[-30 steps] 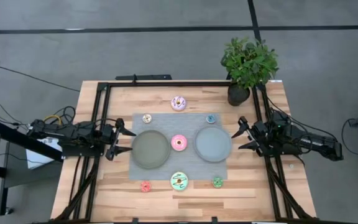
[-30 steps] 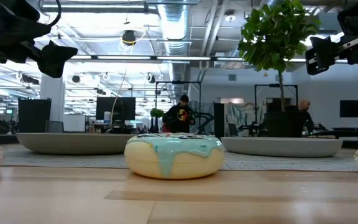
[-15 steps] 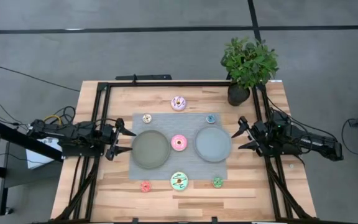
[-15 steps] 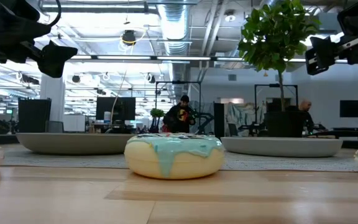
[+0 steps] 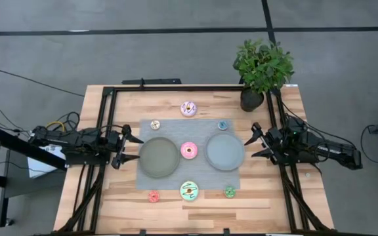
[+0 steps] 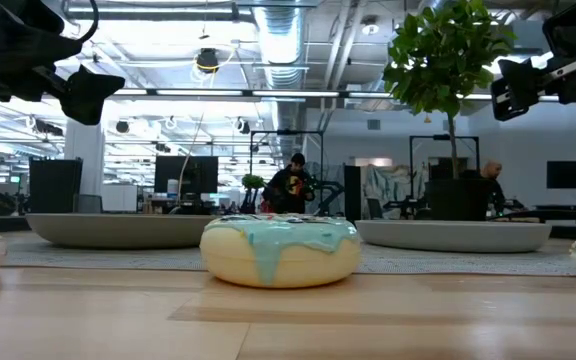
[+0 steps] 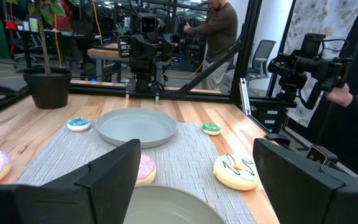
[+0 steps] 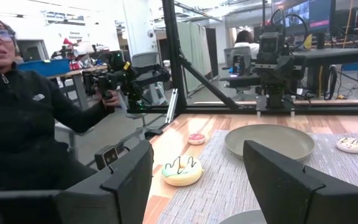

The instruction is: Pick & Place donuts

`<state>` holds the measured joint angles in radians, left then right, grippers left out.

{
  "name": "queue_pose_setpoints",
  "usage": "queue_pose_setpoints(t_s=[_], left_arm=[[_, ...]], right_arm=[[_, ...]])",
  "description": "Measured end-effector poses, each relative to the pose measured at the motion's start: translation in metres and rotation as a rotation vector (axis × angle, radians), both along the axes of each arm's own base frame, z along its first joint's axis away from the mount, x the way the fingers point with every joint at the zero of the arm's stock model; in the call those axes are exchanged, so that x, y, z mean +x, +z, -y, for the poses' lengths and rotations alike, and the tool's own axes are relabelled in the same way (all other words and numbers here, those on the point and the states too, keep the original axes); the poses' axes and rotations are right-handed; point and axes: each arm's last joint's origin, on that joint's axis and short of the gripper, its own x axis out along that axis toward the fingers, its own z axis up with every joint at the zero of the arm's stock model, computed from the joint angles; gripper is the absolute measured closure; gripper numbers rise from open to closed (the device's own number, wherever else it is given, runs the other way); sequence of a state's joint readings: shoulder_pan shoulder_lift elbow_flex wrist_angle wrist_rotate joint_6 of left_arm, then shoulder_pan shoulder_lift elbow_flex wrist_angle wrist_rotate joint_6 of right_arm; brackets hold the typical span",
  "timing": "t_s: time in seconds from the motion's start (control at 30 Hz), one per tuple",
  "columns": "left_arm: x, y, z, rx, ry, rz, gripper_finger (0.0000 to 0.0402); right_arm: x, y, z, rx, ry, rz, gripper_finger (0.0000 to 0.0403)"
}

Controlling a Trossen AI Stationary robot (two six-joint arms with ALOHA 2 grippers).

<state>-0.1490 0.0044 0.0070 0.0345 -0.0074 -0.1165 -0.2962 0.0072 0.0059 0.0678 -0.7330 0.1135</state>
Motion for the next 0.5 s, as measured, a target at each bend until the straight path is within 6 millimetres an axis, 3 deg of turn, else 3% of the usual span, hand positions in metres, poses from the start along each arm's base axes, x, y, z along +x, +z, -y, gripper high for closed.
queue_pose_setpoints(t_s=[0.5], left_arm=[[0.0000, -0.0001, 0.0000, 0.000, 0.000, 0.000, 0.0097]], right_arm=[[0.0000, 0.0000, 0.0000, -0.014, -0.002, 0.007, 0.0163]])
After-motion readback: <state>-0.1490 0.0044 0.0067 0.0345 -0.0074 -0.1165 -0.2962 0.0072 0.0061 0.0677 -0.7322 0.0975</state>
